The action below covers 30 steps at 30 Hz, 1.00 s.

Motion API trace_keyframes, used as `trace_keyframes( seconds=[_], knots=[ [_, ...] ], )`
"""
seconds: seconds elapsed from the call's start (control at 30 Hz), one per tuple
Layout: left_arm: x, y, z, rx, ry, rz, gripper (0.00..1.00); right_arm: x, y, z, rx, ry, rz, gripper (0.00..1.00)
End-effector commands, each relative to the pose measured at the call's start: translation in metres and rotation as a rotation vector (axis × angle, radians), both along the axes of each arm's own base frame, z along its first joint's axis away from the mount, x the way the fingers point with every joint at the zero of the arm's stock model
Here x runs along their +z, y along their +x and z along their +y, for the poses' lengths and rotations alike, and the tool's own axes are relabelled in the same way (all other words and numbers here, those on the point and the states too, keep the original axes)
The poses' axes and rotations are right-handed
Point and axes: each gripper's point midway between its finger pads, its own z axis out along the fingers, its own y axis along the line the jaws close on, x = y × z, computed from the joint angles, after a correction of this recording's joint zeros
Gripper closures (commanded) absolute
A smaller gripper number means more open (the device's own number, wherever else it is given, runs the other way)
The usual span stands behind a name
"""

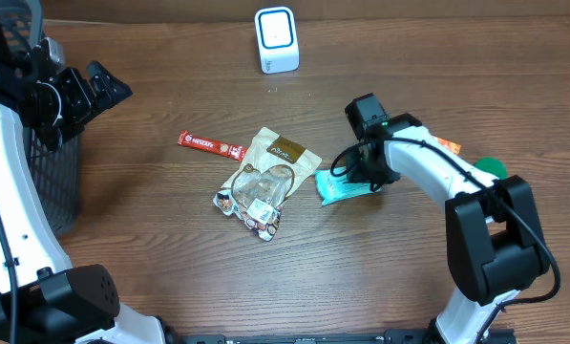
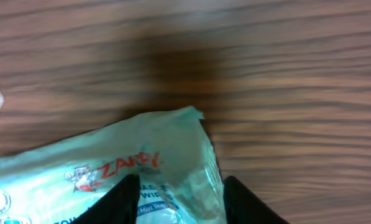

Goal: Scan the item barcode
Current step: 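Lower the right gripper onto the light-blue Zappy wipes packet and grasp it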

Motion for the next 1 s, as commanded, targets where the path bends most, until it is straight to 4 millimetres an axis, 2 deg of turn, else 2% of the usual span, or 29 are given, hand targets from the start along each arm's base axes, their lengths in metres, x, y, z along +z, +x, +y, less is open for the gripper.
trace_keyframes(
  seconds=[0.0,0.17,0.23,0.3,0.47,0.53,0.67,0.73,0.83,0.97],
  knots=[
    [-0.001,0.001,-0.002,-0.001,-0.004,0.004,0.00,0.011,0.012,-0.021,-0.033,-0.096,-0.013,0.65],
    [-0.001,0.001,-0.002,-0.001,-0.004,0.004,0.00,0.054,0.017,0.000,-0.070,0.022,-0.010,0.66],
    [-0.001,0.001,-0.002,-0.001,-0.004,0.004,0.00,0.062,0.015,0.011,-0.114,0.092,-0.002,0.60],
    [-0.001,0.001,-0.002,-0.001,-0.004,0.004,0.00,0.063,0.010,0.025,-0.161,0.183,0.030,0.00],
    [-0.001,0.001,-0.002,-0.002,-0.004,0.004,0.00,0.053,0.002,0.041,-0.227,0.268,0.073,0.00],
    [-0.001,0.001,-0.002,-0.001,-0.004,0.004,0.00,0.046,0.005,0.044,-0.265,0.279,0.055,0.12],
    [-0.001,0.001,-0.002,-0.001,-0.004,0.004,0.00,0.028,0.013,0.056,-0.367,0.333,0.001,0.51],
    [-0.001,0.001,-0.002,-0.001,-0.004,0.004,0.00,0.021,0.017,0.061,-0.374,0.356,-0.028,0.62],
    [-0.001,0.001,-0.002,-0.001,-0.004,0.004,0.00,0.008,0.015,0.069,-0.348,0.375,-0.055,0.65],
    [-0.001,0.001,-0.002,-0.001,-0.004,0.004,0.00,-0.002,-0.004,0.065,-0.349,0.336,0.007,0.64]
  ],
)
